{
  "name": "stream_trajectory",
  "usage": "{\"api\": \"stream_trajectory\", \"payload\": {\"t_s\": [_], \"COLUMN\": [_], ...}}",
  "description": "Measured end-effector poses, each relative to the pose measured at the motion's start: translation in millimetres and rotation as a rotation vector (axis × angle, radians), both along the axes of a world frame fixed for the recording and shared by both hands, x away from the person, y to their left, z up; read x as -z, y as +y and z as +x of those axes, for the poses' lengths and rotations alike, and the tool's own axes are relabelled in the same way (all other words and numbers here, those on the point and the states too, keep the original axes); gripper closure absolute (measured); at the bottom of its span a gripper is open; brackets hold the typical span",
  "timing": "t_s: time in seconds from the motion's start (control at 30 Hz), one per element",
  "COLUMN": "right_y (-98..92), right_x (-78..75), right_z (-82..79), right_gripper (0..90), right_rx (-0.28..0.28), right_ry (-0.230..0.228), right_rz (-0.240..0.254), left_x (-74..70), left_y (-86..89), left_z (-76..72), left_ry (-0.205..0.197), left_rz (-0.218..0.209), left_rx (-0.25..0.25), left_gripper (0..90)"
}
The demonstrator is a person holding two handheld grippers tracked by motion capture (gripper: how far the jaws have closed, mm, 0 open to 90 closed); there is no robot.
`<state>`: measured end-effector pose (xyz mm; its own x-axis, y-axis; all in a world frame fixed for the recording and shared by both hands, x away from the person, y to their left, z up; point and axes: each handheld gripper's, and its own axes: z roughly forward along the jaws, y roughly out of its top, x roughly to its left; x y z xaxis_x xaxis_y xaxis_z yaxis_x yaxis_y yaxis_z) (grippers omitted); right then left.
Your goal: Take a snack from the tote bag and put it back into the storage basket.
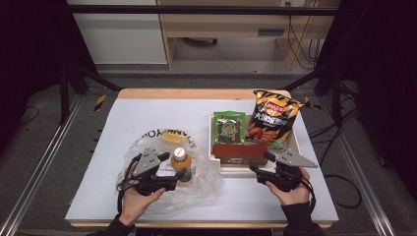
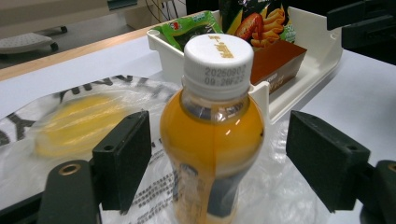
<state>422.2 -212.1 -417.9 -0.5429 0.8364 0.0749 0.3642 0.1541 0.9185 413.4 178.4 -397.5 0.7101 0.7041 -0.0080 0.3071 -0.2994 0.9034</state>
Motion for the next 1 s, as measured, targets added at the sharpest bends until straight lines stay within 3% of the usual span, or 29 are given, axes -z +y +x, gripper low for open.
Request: {"api": "stream_trajectory", "payload": {"t_s": [0.3, 0.4, 0.57, 0.87, 1.0], "right_y": [4.7, 7.6, 15.4, 41.5, 68.3], "right_x": [-3.2, -4.8, -9.4, -16.2, -19.0], "right_z": [-0.7, -1.5, -3.9, -5.1, -1.7], "right_gripper": [29.4, 31.1, 30.4, 30.7, 30.6], "right_rx": [-0.007, -0.032, -0.06, -0.152, -0.219], "right_ry": [-0.031, -0.031, -0.05, -0.039, -0.032], "right_rz": [0.027, 0.027, 0.032, 0.059, 0.066], "left_x": [0.1, 0.6, 0.9, 7.5, 7.9], "left_y": [32.8, 45.4, 56.0, 70.9, 80.9], "left_z": [-5.9, -4.2, -3.6, 5.6, 7.2], "left_ry": [-0.001, 0.001, -0.009, 0.017, 0.02], "left_rz": [-0.009, -0.03, -0.029, -0.024, -0.037], "left_rx": [-0.058, -0.09, -0.114, -0.159, -0.18], "left_gripper": [22.0, 22.4, 22.5, 23.3, 23.5]}}
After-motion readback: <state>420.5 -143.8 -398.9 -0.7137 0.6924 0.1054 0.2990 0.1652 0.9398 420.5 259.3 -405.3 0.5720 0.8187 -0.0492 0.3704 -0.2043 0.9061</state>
